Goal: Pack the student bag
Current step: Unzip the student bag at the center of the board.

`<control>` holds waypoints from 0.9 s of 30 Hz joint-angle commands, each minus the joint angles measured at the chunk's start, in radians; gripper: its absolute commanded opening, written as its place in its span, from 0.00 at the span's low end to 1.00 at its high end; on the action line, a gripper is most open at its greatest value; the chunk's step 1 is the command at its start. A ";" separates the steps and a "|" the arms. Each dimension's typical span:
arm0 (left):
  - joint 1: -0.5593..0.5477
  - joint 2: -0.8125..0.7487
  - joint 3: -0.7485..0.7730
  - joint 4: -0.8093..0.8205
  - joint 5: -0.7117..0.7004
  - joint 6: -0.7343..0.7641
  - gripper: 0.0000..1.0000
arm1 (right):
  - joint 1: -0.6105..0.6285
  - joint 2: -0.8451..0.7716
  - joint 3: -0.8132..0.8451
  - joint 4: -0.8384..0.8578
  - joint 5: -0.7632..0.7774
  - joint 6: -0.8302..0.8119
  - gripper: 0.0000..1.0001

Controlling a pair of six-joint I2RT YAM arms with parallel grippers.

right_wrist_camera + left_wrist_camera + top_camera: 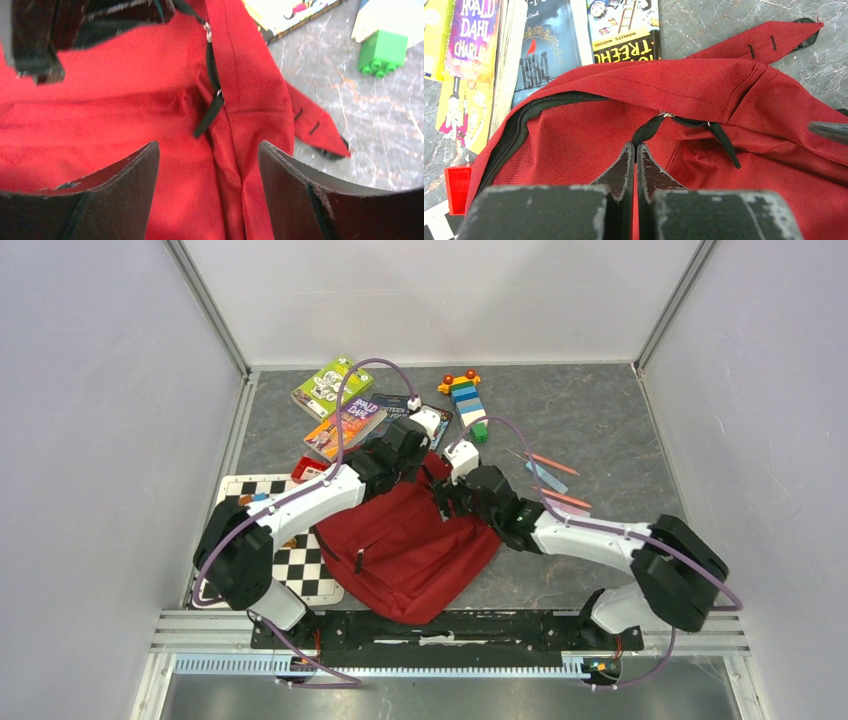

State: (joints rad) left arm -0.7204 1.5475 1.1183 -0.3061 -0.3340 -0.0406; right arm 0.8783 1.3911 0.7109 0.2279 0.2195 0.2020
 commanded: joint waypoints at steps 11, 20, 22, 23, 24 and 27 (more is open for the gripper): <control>0.031 -0.066 0.071 -0.062 0.050 -0.111 0.02 | -0.007 0.299 0.186 0.309 0.034 -0.157 0.53; 0.077 -0.077 0.071 -0.065 0.112 -0.149 0.02 | -0.029 0.370 0.219 0.323 0.038 -0.194 0.51; 0.103 -0.081 0.067 -0.056 0.157 -0.182 0.02 | -0.032 0.377 0.216 0.337 0.006 -0.194 0.51; 0.113 -0.081 0.063 -0.049 0.174 -0.193 0.02 | -0.034 0.381 0.216 0.342 -0.004 -0.194 0.51; 0.120 -0.085 0.059 -0.039 0.186 -0.196 0.02 | -0.034 0.386 0.216 0.347 -0.013 -0.194 0.51; 0.139 -0.084 0.058 -0.033 0.232 -0.204 0.02 | -0.039 0.405 0.218 0.363 -0.044 -0.219 0.48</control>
State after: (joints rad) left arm -0.6083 1.5108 1.1473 -0.3790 -0.1799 -0.1875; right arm 0.8459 1.7699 0.9047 0.5240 0.2253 0.0223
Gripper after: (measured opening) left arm 0.033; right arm 0.499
